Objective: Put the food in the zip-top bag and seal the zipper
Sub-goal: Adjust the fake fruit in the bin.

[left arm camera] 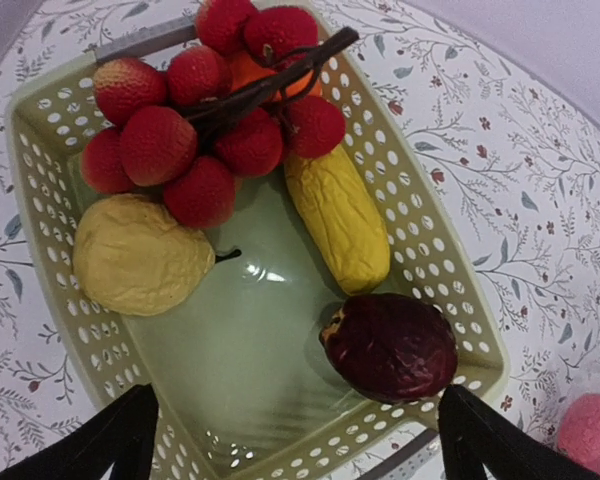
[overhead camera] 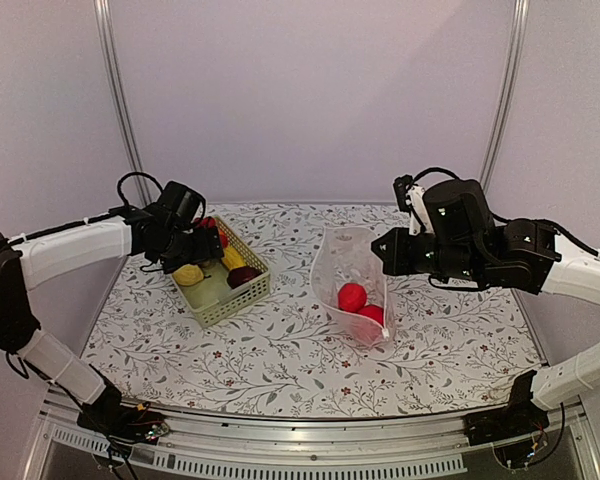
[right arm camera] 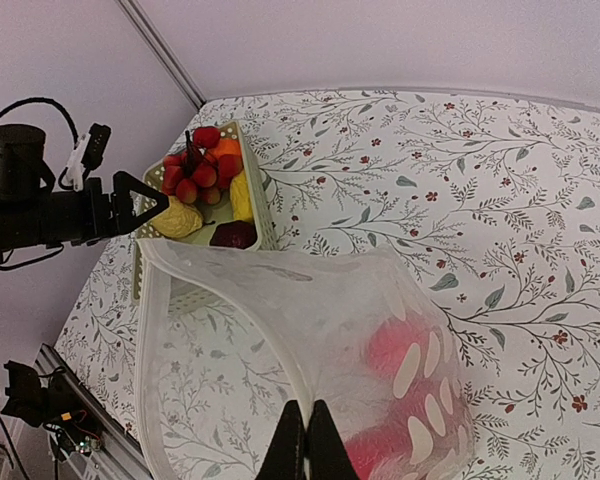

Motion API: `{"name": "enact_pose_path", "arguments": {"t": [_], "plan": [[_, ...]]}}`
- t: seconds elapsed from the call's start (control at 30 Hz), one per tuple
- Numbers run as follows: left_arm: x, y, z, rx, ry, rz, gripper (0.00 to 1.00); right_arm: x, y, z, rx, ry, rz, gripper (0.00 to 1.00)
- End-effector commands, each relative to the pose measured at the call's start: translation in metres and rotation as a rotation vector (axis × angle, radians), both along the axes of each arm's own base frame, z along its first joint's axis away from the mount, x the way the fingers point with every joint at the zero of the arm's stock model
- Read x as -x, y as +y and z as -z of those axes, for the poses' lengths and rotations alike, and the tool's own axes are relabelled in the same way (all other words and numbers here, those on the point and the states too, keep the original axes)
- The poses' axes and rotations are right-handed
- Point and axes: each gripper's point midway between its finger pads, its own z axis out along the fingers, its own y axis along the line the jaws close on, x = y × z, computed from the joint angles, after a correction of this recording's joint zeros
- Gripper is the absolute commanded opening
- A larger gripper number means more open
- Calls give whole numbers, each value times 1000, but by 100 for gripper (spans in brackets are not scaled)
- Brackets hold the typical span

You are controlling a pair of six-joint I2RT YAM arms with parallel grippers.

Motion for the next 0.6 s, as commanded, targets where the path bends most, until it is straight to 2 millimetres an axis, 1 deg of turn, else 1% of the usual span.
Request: {"name": "enact_pose_path", "arguments": {"t": [0.0,0.1,0.17,0.37,0.47,0.57], "plan": [[-18,31,8,-135,-7,-103,98,1,-3,-3,-9,-10,13,0],[-27,41,17,-217,22,-100,95,1,-4,-3,-6,-13,15,0],[-31,49,25,-242,43,-100,92,2,-6,-3,-6,-15,17,0],[-46,59,35,-272,61,-78,88,3,-11,-3,-3,-20,27,0],[-51,64,42,-290,74,-81,83,3,-12,-4,-5,-22,28,0],[-54,68,50,-313,94,-75,80,3,-12,-4,-6,-23,30,0]]}}
